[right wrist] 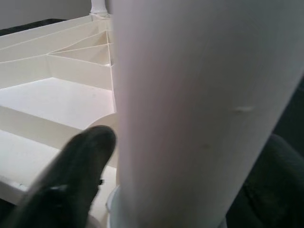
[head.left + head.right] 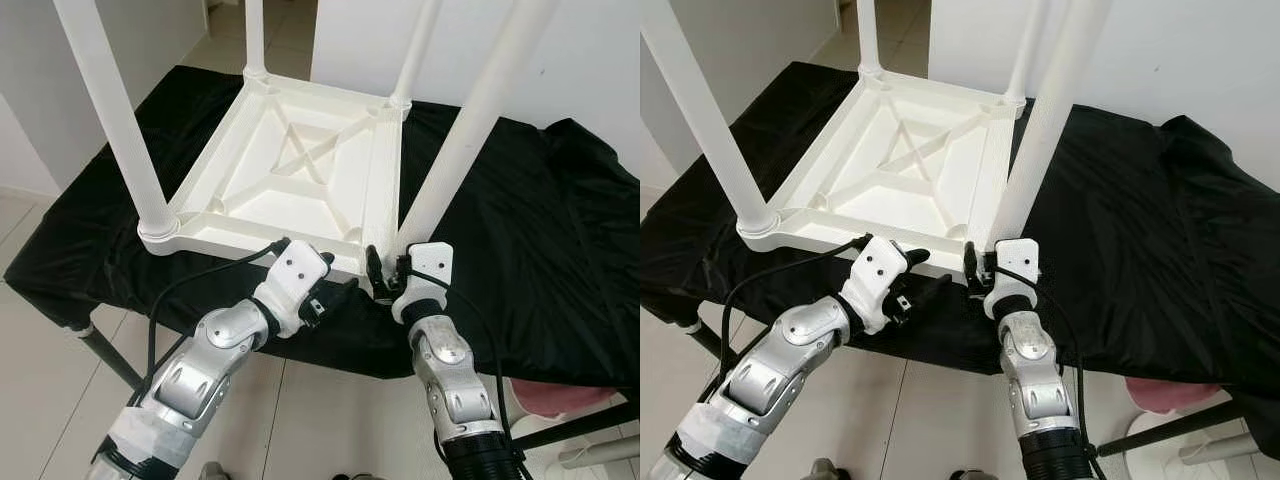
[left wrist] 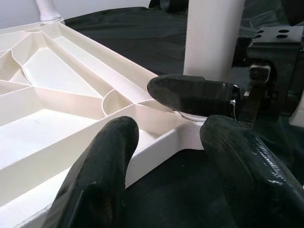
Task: Building children table
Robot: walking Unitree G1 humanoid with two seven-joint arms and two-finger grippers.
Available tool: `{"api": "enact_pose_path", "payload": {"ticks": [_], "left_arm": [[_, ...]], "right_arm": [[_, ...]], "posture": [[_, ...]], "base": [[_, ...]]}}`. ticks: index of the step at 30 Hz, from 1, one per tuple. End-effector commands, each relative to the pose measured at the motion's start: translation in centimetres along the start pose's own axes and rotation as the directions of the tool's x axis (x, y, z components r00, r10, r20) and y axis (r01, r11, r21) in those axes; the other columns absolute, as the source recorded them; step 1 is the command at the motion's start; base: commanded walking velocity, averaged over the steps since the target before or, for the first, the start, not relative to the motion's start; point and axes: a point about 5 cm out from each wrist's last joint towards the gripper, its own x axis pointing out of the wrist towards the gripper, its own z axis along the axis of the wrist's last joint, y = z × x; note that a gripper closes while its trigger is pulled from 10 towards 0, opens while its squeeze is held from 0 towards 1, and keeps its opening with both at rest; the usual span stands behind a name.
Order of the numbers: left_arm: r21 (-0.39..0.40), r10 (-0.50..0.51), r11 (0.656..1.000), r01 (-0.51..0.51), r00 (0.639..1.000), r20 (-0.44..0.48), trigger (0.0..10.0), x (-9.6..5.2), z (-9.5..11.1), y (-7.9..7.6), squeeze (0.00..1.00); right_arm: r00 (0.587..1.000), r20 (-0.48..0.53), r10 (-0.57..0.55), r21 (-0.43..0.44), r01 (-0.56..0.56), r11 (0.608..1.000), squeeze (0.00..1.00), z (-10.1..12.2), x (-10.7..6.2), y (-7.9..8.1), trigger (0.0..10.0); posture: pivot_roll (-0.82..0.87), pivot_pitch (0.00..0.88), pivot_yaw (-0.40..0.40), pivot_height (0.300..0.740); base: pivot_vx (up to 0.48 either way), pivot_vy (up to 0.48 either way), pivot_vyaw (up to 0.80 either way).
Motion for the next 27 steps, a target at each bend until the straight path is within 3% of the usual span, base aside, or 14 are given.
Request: {"api": "enact_pose_path", "payload": {"ticks": [1, 6, 7, 9, 10, 16, 21, 27], "left_arm": [[0.004, -0.013, 1.0, 0.013, 1.0, 0.003, 10.0, -0.1, 0.1, -0.3, 0.0], [0.0, 0.002, 1.0, -0.002, 1.0, 0.006, 10.0, -0.1, 0.1, -0.3, 0.0], [0.0, 0.009, 1.0, -0.009, 1.0, 0.017, 10.0, -0.1, 0.2, -0.2, 0.0], [0.001, 0.013, 1.0, -0.013, 1.0, 0.024, 10.0, -0.2, 0.3, -0.2, 0.0], [-0.002, 0.016, 1.0, -0.016, 0.999, 0.032, 10.0, -0.3, 0.3, -0.2, 0.0], [-0.019, 0.005, 1.0, -0.003, 0.997, 0.076, 10.0, -0.6, 0.8, 0.4, 0.0], [0.037, -0.036, 0.999, 0.032, 0.994, 0.099, 10.0, -0.7, 1.1, 0.3, 0.0], [-0.005, -0.063, 0.998, 0.064, 0.994, 0.093, 10.0, -0.8, 1.0, 0.0, 0.0]], "right_arm": [[1.0, -0.009, -0.001, 0.009, 0.001, 1.0, 1.0, -0.1, -0.1, -0.3, 10.0], [0.998, 0.019, 0.057, -0.001, -0.057, 0.998, 1.0, 0.2, -0.9, -0.7, 10.0], [0.997, 0.024, 0.068, -0.004, -0.068, 0.998, 0.71, 0.2, -1.1, -1.0, 10.0], [0.997, 0.027, 0.075, -0.006, -0.075, 0.997, 0.71, 0.2, -1.3, -1.2, 10.0], [0.996, 0.03, 0.089, -0.013, -0.089, 0.996, 0.0, 0.2, -1.5, -1.3, 10.0], [0.98, 0.052, 0.194, -0.024, -0.193, 0.981, 0.0, 0.4, -1.2, -1.5, 10.0], [0.962, 0.045, 0.268, -0.033, -0.267, 0.963, 0.0, 0.4, -1.1, -1.6, 10.0], [0.923, 0.01, 0.385, -0.077, -0.384, 0.92, 0.0, 0.3, -0.9, -2.1, 10.0]], "posture": [[0.04, 0.113, -0.077, 0.74], [0.03, 0.118, -0.075, 0.74], [0.03, 0.119, -0.074, 0.74], [0.03, 0.119, -0.074, 0.74], [0.03, 0.122, -0.071, 0.74], [0.03, 0.122, -0.064, 0.74], [0.02, 0.122, -0.058, 0.74], [0.03, 0.119, -0.059, 0.74]], "base": [[0.0, 0.0, 0.0], [0.0, 0.0, 0.0], [0.0, 0.0, 0.0], [0.0, 0.0, 0.0], [0.0, 0.0, 0.0], [0.0, 0.0, 0.0], [0.0, 0.0, 0.0], [0.0, 0.0, 0.0]]}}
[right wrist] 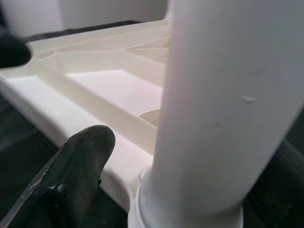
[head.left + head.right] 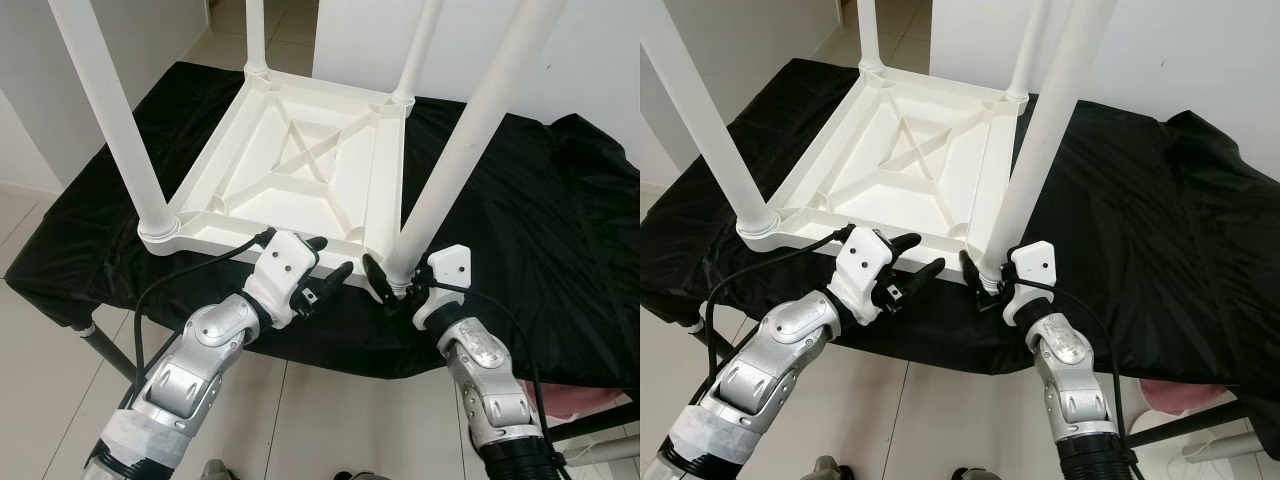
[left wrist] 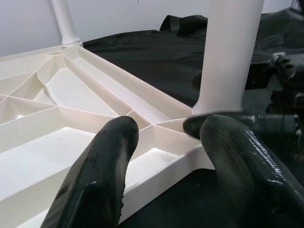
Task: Building children table
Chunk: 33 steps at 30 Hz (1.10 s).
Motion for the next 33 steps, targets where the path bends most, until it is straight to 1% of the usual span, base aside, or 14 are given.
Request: {"api": "enact_pose_path", "payload": {"ticks": [1, 6, 7, 8, 9, 10, 11, 20, 21, 24, 25, 28, 32, 33], "left_arm": [[-0.019, -0.102, 0.995, 0.101, 0.995, -0.014, 10.0, -0.1, -0.3, -0.8, 0.0], [-0.015, -0.103, 0.995, 0.103, 0.994, -0.025, 10.0, 0.0, -0.4, -0.8, 0.0], [-0.014, -0.105, 0.994, 0.105, 0.994, -0.027, 10.0, 0.0, -0.4, -0.9, 0.0], [-0.014, -0.105, 0.994, 0.105, 0.994, -0.027, 10.0, 0.0, -0.4, -0.9, 0.0], [-0.014, -0.108, 0.994, 0.108, 0.994, -0.026, 10.0, 0.1, -0.5, -0.9, 0.0], [-0.014, -0.108, 0.994, 0.108, 0.994, -0.026, 10.0, 0.1, -0.5, -0.9, 0.0], [-0.013, -0.108, 0.994, 0.108, 0.994, -0.024, 10.0, 0.1, -0.5, -0.9, 0.0], [-0.007, -0.109, 0.994, 0.109, 0.994, -0.02, 10.0, 0.4, -0.5, -1.0, 0.0], [-0.007, -0.11, 0.994, 0.11, 0.994, -0.019, 10.0, 0.3, -0.5, -1.0, 0.0], [-0.006, -0.112, 0.994, 0.112, 0.994, -0.019, 10.0, 0.4, -0.5, -1.0, 0.0], [-0.006, -0.115, 0.993, 0.115, 0.993, -0.019, 10.0, 0.4, -0.4, -1.0, 0.0], [-0.005, -0.119, 0.993, 0.119, 0.993, -0.025, 10.0, 0.3, -0.5, -1.0, 0.0], [-0.002, -0.124, 0.992, 0.124, 0.992, -0.03, 10.0, 0.2, -0.6, -1.1, 0.0], [-0.001, -0.128, 0.992, 0.128, 0.991, -0.034, 10.0, 0.2, -0.7, -1.1, 0.0]], "right_arm": [[0.999, -0.011, 0.036, 0.007, -0.036, 0.999, 0.0, -0.4, -0.1, -0.4, 10.0], [0.998, -0.015, 0.068, -0.011, -0.068, 0.998, 0.0, -0.5, 0.2, -1.0, 10.0], [0.996, -0.018, 0.083, -0.02, -0.083, 0.996, 0.0, -0.6, 0.4, -1.2, 9.0], [0.996, -0.018, 0.083, -0.02, -0.083, 0.996, 0.0, -0.6, 0.4, -1.2, 9.0], [0.996, -0.024, 0.088, -0.026, -0.089, 0.996, 0.0, -0.7, 0.6, -1.5, 3.8], [0.996, -0.024, 0.088, -0.026, -0.089, 0.996, 0.0, -0.7, 0.6, -1.5, 3.8], [0.996, -0.029, 0.09, -0.029, -0.091, 0.995, 0.0, -0.8, 0.7, -1.7, 0.0], [0.996, -0.033, 0.088, -0.022, -0.089, 0.996, 0.0, -1.2, 0.4, -2.5, 0.0], [0.996, -0.032, 0.079, -0.018, -0.079, 0.997, 0.0, -1.2, 0.3, -2.6, 2.2], [0.997, -0.032, 0.074, -0.017, -0.074, 0.997, 0.0, -1.1, 0.2, -2.7, 2.2], [0.997, -0.026, 0.069, -0.008, -0.069, 0.998, 0.0, -1.0, 0.2, -2.8, 10.0], [0.997, -0.007, 0.075, 0.006, -0.075, 0.997, 0.0, -0.8, 0.0, -2.6, 10.0], [0.999, 0.001, 0.042, 0.02, -0.042, 0.999, 0.0, -0.8, -0.3, -2.9, 10.0], [1.0, 0.007, 0.023, 0.035, -0.023, 0.999, 0.0, -0.8, -0.5, -2.9, 10.0]], "posture": [[0.03, 0.12, -0.059, 0.74], [0.03, 0.125, -0.062, 0.74], [0.03, 0.123, -0.064, 0.74], [0.03, 0.123, -0.064, 0.74], [0.03, 0.121, -0.07, 0.74], [0.03, 0.121, -0.07, 0.74], [0.03, 0.122, -0.073, 0.74], [0.02, 0.106, -0.072, 0.74], [0.02, 0.105, -0.068, 0.74], [0.02, 0.104, -0.069, 0.74], [0.02, 0.109, -0.07, 0.74], [0.02, 0.109, -0.067, 0.74], [0.02, 0.108, -0.06, 0.74], [0.02, 0.108, -0.054, 0.74]], "base": [[0.0, 0.0, 0.0], [0.0, 0.0, 0.0], [0.0, 0.0, 0.0], [0.0, 0.0, 0.0], [0.0, 0.0, 0.0], [0.0, 0.0, 0.0], [0.0, 0.0, 0.0], [0.0, 0.0, 0.0], [0.0, 0.0, 0.0], [0.0, 0.0, 0.0], [0.0, 0.0, 0.0], [0.0, 0.0, 0.0], [0.0, 0.0, 0.0], [0.0, 0.0, 0.0]]}}
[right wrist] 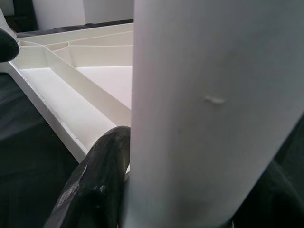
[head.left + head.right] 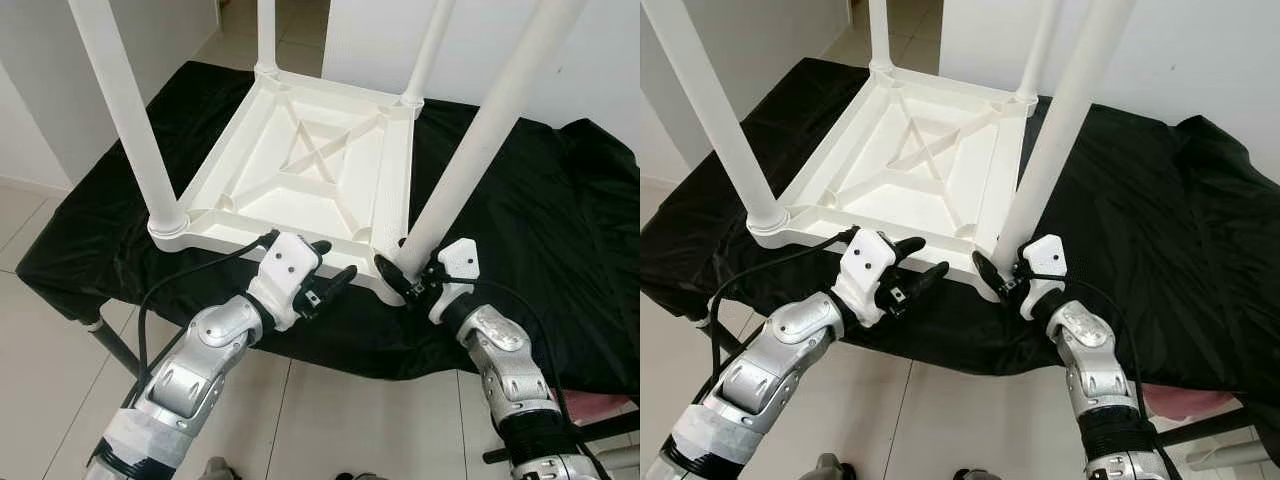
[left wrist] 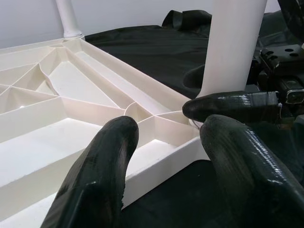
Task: Building children table
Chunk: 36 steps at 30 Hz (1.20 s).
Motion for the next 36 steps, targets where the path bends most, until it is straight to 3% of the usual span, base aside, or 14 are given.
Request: {"api": "enact_pose_path", "payload": {"ticks": [1, 7, 14, 17, 22, 25, 28, 36], "left_arm": [[0.008, -0.108, 0.994, 0.108, 0.994, -0.016, 10.0, 0.0, -0.4, -0.8, 0.0], [0.009, -0.127, 0.992, 0.127, 0.992, -0.018, 10.0, 0.3, -0.2, -0.6, 0.0], [0.021, -0.139, 0.99, 0.139, 0.99, -0.028, 10.0, 0.1, -0.3, -0.9, 0.0], [0.016, -0.136, 0.991, 0.136, 0.99, -0.027, 10.0, 0.0, -0.3, -0.8, 0.0], [0.023, -0.147, 0.989, 0.148, 0.988, -0.04, 10.0, 0.0, -0.7, -1.0, 0.0], [0.025, -0.144, 0.989, 0.144, 0.989, -0.025, 10.0, 0.4, -0.5, -0.9, 0.0], [0.031, -0.136, 0.99, 0.136, 0.99, -0.027, 10.0, 0.7, -0.5, -0.8, 0.0], [0.024, -0.145, 0.989, 0.146, 0.989, -0.028, 10.0, 0.5, -0.4, -1.2, 0.0]], "right_arm": [[0.999, 0.011, -0.047, 0.04, 0.047, 0.998, 0.0, -0.1, -0.7, -0.5, 10.0], [0.993, 0.036, -0.109, 0.058, 0.107, 0.993, 0.0, 0.0, -0.8, -0.1, 10.0], [0.943, 0.006, -0.332, 0.059, 0.331, 0.942, 0.0, -0.4, -1.5, -0.1, 10.0], [0.935, -0.004, -0.354, 0.07, 0.354, 0.933, 0.0, -0.4, -1.5, 0.3, 10.0], [0.884, -0.057, -0.464, 0.11, 0.467, 0.877, 0.0, -0.8, -1.3, 1.9, 10.0], [0.844, -0.106, -0.526, 0.148, 0.537, 0.831, 0.0, -1.4, -0.6, 3.9, 10.0], [0.834, -0.115, -0.54, 0.149, 0.552, 0.82, 0.0, -1.4, 0.2, 5.0, 10.0], [0.826, -0.096, -0.555, 0.151, 0.564, 0.812, 0.0, -1.0, 0.4, 4.8, 10.0]], "posture": [[0.02, 0.108, -0.054, 0.74], [0.01, 0.113, -0.04, 0.74], [0.01, 0.118, -0.047, 0.74], [0.01, 0.118, -0.047, 0.74], [0.0, 0.108, -0.05, 0.74], [0.0, 0.094, -0.061, 0.74], [0.0, 0.092, -0.058, 0.74], [0.02, 0.096, -0.044, 0.74]], "base": [[0.0, 0.0, 0.0], [0.0, 0.0, 0.0], [0.0, 0.0, 0.0], [0.0, 0.0, 0.0], [0.0, 0.0, 0.0], [0.0, 0.0, 0.0], [0.0, 0.0, 0.0], [0.0, 0.0, 0.0]]}}
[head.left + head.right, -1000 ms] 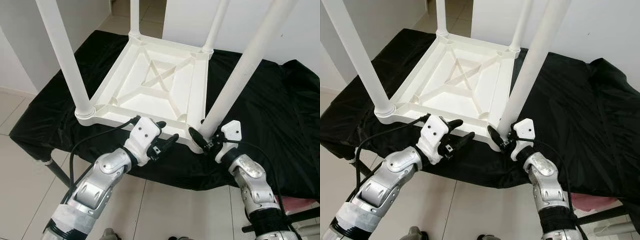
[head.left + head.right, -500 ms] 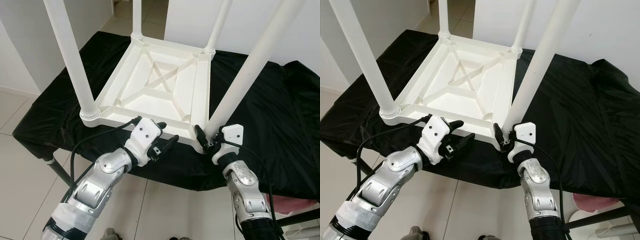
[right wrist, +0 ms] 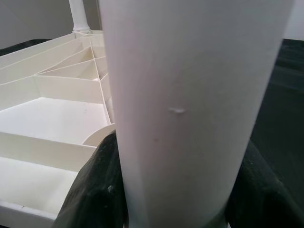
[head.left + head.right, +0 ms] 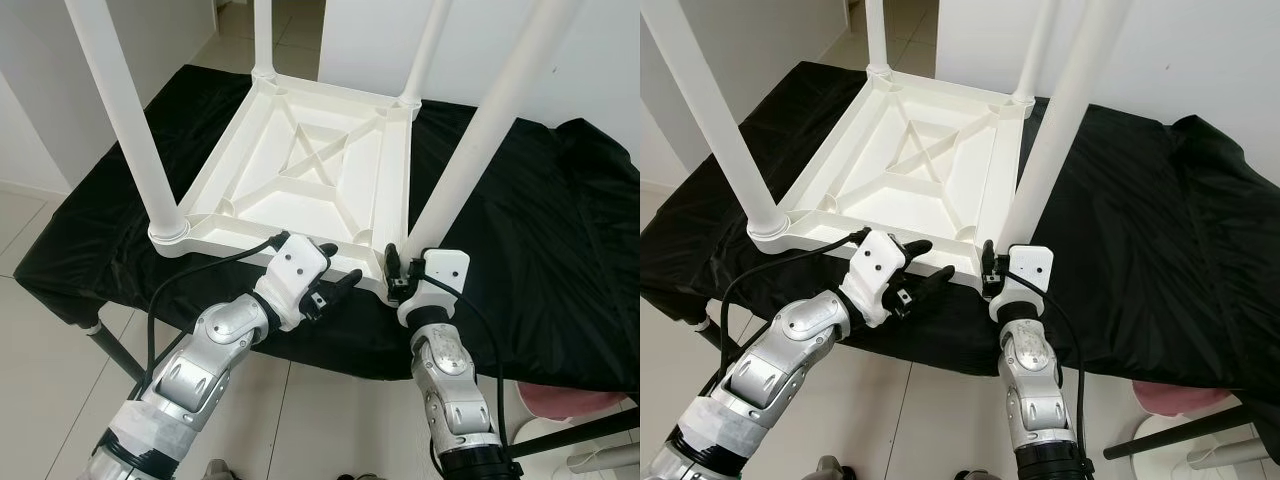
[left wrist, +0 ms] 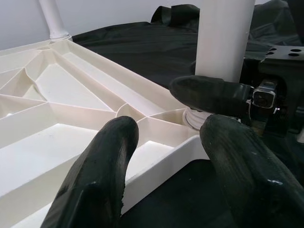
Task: Building children table
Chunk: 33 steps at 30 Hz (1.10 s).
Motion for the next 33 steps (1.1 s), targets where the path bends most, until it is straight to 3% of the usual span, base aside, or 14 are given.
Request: {"api": "enact_pose_path", "payload": {"ticks": [1, 6, 7, 8, 14, 16, 17, 20, 21, 27, 33], "left_arm": [[0.004, -0.112, 0.994, 0.112, 0.994, -0.013, 10.0, -0.4, -0.1, -0.8, 0.0], [0.003, -0.107, 0.994, 0.107, 0.994, -0.02, 10.0, -0.7, -0.3, -0.7, 0.0], [0.003, -0.107, 0.994, 0.108, 0.994, -0.021, 10.0, -0.7, -0.3, -0.7, 0.0], [0.002, -0.109, 0.994, 0.109, 0.994, -0.021, 10.0, -0.6, -0.3, -0.8, 0.0], [-0.012, -0.105, 0.994, 0.104, 0.994, -0.03, 10.0, -0.5, -0.4, -0.7, 0.0], [-0.038, -0.09, 0.995, 0.089, 0.995, -0.045, 10.0, -0.4, -0.6, -0.5, 0.0], [-0.043, -0.085, 0.996, 0.083, 0.995, -0.049, 10.0, -0.4, -0.7, -0.4, 0.0], [-0.044, -0.082, 0.996, 0.08, 0.995, -0.051, 10.0, -0.4, -0.7, -0.4, 0.0], [-0.057, -0.067, 0.996, 0.063, 0.996, -0.058, 10.0, -0.6, -0.8, -0.3, 0.0], [-0.135, -0.039, 0.99, 0.03, 0.997, -0.064, 10.0, -0.6, -0.9, 0.0, 0.0], [-0.066, -0.109, 0.992, 0.105, 0.993, -0.05, 10.0, -1.4, -0.7, -0.8, 0.0]], "right_arm": [[0.996, -0.082, -0.021, 0.002, 0.021, 1.0, 0.0, -1.6, -0.6, 0.0, 10.0], [0.996, -0.092, 0.0, 0.009, 0.001, 1.0, 0.0, -1.6, -0.7, 0.1, 10.0], [0.996, -0.093, -0.01, 0.006, 0.011, 1.0, 0.17, -1.6, -0.8, 0.0, 10.0], [0.996, -0.084, -0.013, 0.012, 0.014, 1.0, 1.0, -1.5, -0.8, -0.2, 10.0], [0.998, -0.058, -0.001, 0.032, 0.003, 0.999, 1.0, -1.1, -0.6, -0.6, 10.0], [0.997, -0.044, 0.068, 0.056, -0.065, 0.996, 1.0, -0.7, -0.5, -0.8, 10.0], [0.994, -0.039, 0.104, 0.064, -0.102, 0.993, 0.89, -0.5, -0.5, -0.9, 10.0], [0.991, -0.035, 0.127, 0.069, -0.124, 0.99, 0.89, -0.5, -0.5, -1.0, 10.0], [0.982, -0.022, 0.188, 0.06, -0.187, 0.981, 0.0, -0.2, -0.5, -1.6, 10.0], [0.964, -0.02, 0.266, 0.024, -0.266, 0.964, 0.0, 0.2, -0.2, -3.0, 10.0], [0.925, -0.028, 0.378, -0.003, -0.378, 0.926, 0.0, 0.7, 0.7, -4.5, 10.0]], "posture": [[0.03, 0.1, -0.038, 0.74], [0.03, 0.101, -0.033, 0.74], [0.03, 0.101, -0.032, 0.74], [0.03, 0.101, -0.029, 0.74], [0.03, 0.1, -0.026, 0.74], [0.03, 0.098, -0.024, 0.74], [0.03, 0.098, -0.024, 0.74], [0.03, 0.098, -0.024, 0.74], [0.02, 0.091, -0.025, 0.74], [0.02, 0.089, -0.034, 0.74], [0.04, 0.085, -0.053, 0.74]], "base": [[0.0, 0.0, 0.0], [0.0, 0.0, 0.0], [0.0, 0.0, 0.0], [0.0, 0.0, 0.0], [0.0, 0.0, 0.0], [0.0, 0.0, 0.0], [0.0, 0.0, 0.0], [0.0, 0.0, 0.0], [0.0, 0.0, 0.0], [0.0, 0.0, 0.0], [0.0, 0.0, 0.0]]}}
